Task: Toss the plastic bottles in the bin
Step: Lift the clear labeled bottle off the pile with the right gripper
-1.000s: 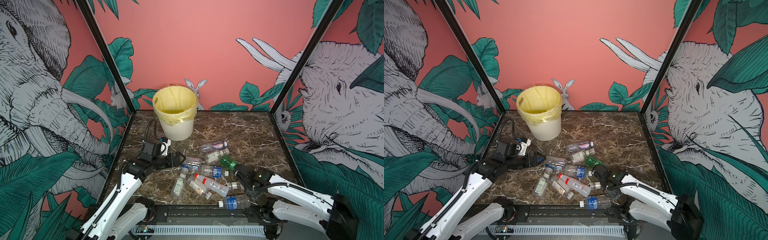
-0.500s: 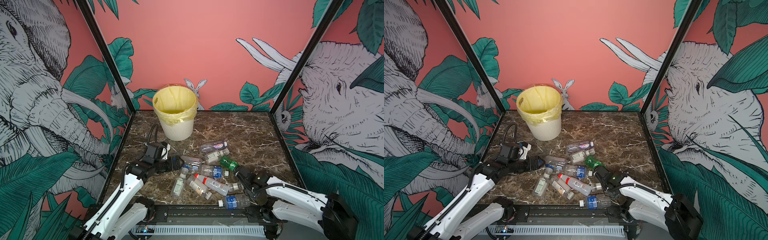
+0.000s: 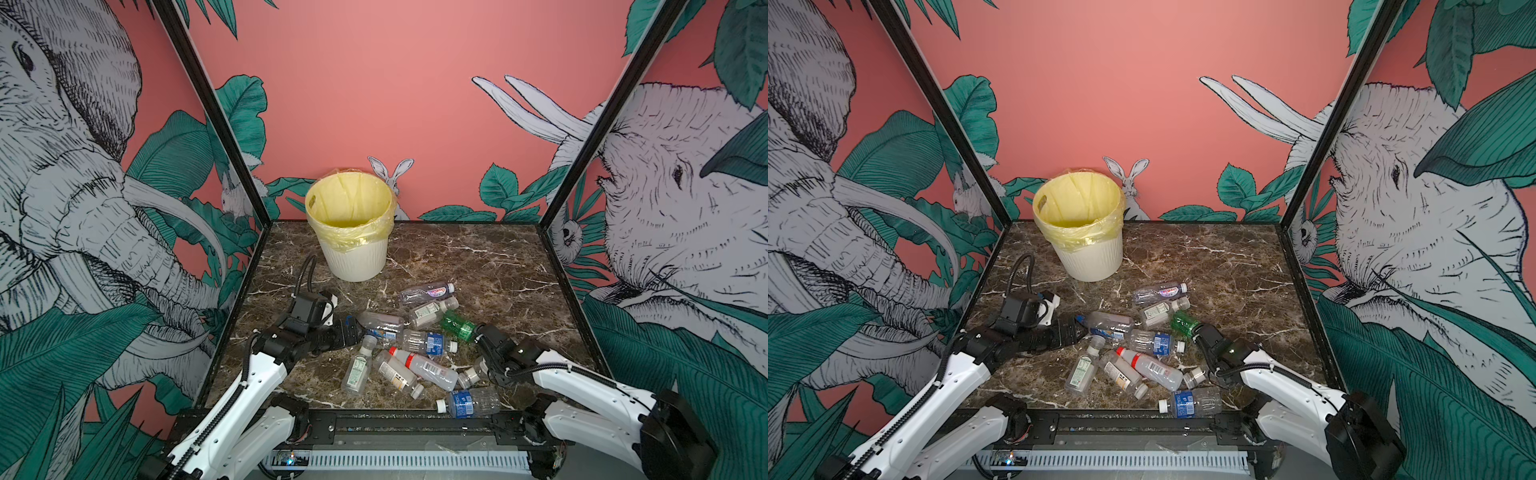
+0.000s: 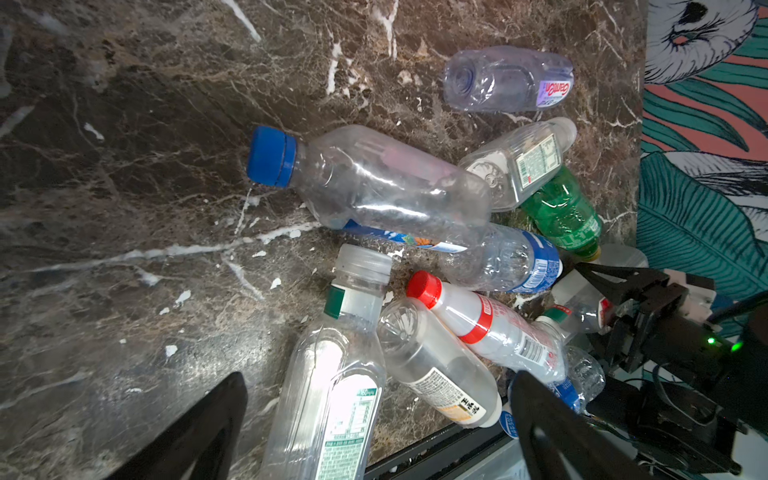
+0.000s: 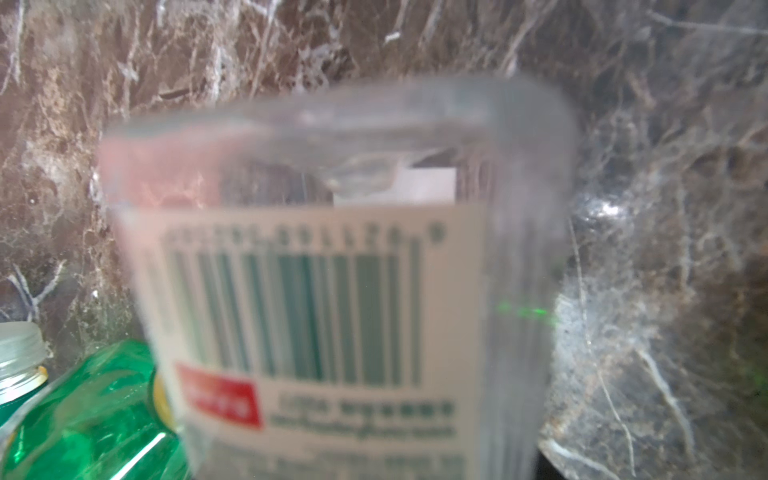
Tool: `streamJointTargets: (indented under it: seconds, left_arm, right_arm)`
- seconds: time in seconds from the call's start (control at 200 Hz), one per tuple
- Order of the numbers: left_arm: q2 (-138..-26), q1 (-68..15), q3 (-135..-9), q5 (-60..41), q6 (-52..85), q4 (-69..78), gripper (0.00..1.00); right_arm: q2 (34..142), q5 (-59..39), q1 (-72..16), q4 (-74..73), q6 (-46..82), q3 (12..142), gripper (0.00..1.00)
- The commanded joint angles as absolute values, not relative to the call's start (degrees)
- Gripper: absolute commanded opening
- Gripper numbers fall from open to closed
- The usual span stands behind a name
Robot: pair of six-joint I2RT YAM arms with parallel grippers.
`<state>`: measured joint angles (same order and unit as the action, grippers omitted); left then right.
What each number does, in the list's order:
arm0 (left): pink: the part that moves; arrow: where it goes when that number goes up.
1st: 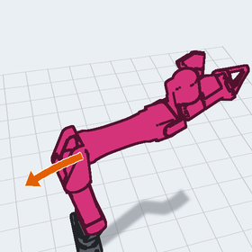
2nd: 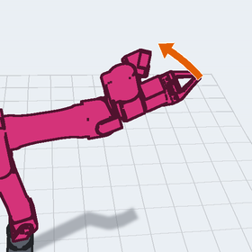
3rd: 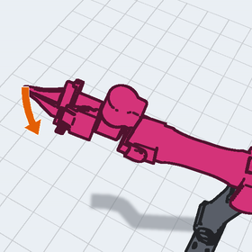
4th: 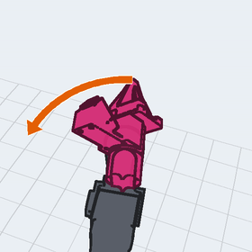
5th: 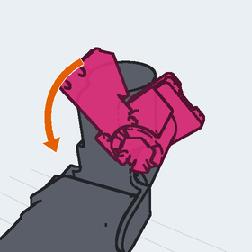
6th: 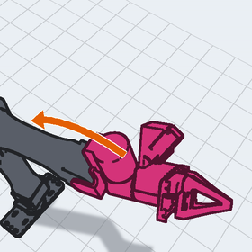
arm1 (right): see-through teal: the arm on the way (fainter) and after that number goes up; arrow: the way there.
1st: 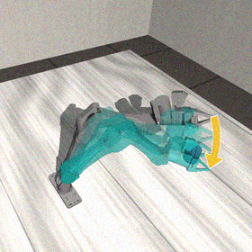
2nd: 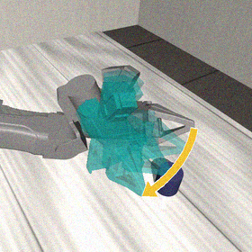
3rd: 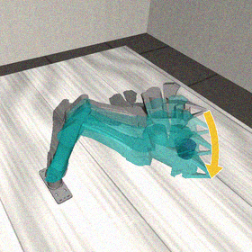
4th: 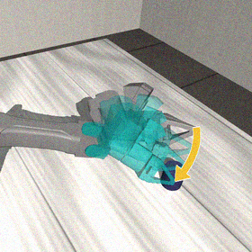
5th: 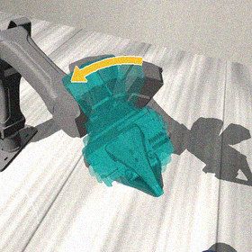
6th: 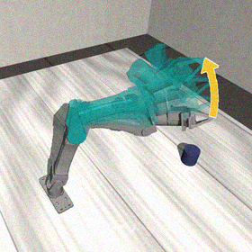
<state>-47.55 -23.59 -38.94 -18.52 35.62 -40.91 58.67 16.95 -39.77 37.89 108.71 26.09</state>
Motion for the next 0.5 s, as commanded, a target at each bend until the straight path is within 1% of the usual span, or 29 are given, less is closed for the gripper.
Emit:
streamJointTargets:
  seconds: [0.0, 0.25, 0.495]
  left_arm:
    - [-46.1, -23.8, -37.9, -17.8, 36.3, -42.5, 0.99]
    - [-45.2, -23.7, -36.3, -17.8, 36.5, -42.3, 0.99]
    - [-44.9, -23.7, -36.4, -17.5, 36.0, -42.1, 0.99]
  right_arm:
    - [57.5, 18.1, -39.3, 38.5, 126.7, 28.0, 0.65]
    - [54.7, 20.5, -38.8, 39.8, 124.2, 28.2, 0.55]
    - [51.8, 22.3, -38.6, 39.5, 122.0, 27.8, 0.5]
